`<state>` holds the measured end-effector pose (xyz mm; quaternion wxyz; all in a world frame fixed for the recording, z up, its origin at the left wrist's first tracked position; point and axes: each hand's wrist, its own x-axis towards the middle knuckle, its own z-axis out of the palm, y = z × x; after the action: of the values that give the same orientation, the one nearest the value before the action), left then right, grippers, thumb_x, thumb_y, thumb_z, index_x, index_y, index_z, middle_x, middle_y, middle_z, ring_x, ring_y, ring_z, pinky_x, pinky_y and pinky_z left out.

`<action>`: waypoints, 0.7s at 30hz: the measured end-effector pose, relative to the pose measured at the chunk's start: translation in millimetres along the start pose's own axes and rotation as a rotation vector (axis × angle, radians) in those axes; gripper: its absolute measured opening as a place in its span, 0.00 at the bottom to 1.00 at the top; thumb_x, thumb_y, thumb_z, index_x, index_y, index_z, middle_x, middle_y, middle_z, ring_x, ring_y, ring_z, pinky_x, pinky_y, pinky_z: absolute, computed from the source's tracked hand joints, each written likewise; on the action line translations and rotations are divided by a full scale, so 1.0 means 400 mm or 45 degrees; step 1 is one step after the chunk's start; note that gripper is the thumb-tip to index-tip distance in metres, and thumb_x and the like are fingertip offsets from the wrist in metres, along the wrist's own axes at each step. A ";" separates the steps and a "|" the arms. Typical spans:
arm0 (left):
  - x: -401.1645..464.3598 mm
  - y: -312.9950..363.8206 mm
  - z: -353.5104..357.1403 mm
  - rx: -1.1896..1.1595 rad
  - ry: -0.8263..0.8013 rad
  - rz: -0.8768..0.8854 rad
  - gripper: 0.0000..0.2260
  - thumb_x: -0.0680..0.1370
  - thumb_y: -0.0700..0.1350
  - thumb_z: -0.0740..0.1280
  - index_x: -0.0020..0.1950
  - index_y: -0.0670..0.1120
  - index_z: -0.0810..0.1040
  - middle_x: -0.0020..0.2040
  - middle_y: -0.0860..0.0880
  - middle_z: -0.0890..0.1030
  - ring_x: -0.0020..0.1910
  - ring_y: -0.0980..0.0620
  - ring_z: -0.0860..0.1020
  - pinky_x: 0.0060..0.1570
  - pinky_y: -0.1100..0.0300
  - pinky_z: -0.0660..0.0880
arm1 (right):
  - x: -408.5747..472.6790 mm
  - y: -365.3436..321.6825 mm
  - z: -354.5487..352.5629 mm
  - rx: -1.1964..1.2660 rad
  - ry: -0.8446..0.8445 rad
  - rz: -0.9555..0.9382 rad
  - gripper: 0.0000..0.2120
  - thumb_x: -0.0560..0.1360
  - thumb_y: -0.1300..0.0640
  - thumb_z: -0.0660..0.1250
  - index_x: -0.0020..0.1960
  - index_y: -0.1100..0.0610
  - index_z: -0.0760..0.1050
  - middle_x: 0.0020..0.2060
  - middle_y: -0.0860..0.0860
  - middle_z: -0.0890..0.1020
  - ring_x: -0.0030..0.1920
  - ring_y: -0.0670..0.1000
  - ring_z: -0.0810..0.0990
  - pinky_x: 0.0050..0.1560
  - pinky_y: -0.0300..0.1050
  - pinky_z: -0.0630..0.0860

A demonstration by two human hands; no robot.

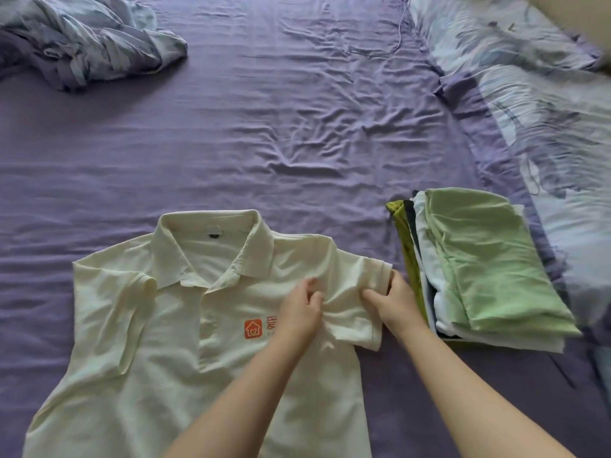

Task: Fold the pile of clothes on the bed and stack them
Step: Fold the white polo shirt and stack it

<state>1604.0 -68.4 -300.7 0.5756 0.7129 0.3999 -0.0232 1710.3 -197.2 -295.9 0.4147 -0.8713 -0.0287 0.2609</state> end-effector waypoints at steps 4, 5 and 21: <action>0.116 0.078 -0.058 0.469 0.192 0.268 0.26 0.79 0.37 0.60 0.76 0.50 0.61 0.74 0.48 0.62 0.69 0.48 0.67 0.66 0.58 0.63 | -0.022 0.003 0.002 -0.031 -0.014 -0.131 0.11 0.74 0.56 0.70 0.51 0.60 0.72 0.46 0.55 0.80 0.48 0.56 0.78 0.49 0.52 0.73; 0.137 0.099 -0.060 0.535 0.156 0.293 0.28 0.79 0.37 0.59 0.77 0.52 0.59 0.76 0.50 0.58 0.71 0.49 0.65 0.66 0.58 0.63 | -0.026 0.001 0.004 -0.027 0.032 -0.138 0.11 0.75 0.55 0.68 0.52 0.61 0.70 0.46 0.55 0.80 0.49 0.58 0.78 0.48 0.52 0.73; -0.002 0.081 -0.049 -0.455 0.221 0.154 0.07 0.80 0.40 0.62 0.54 0.49 0.78 0.57 0.49 0.76 0.55 0.52 0.77 0.52 0.57 0.77 | -0.090 -0.071 0.043 0.246 0.164 -0.221 0.23 0.73 0.57 0.70 0.66 0.53 0.69 0.56 0.46 0.78 0.55 0.47 0.78 0.56 0.47 0.75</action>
<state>1614.3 -52.9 -267.8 0.6567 0.6215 0.4022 0.1439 1675.7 -176.3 -268.4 0.5186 -0.8365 -0.0521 0.1690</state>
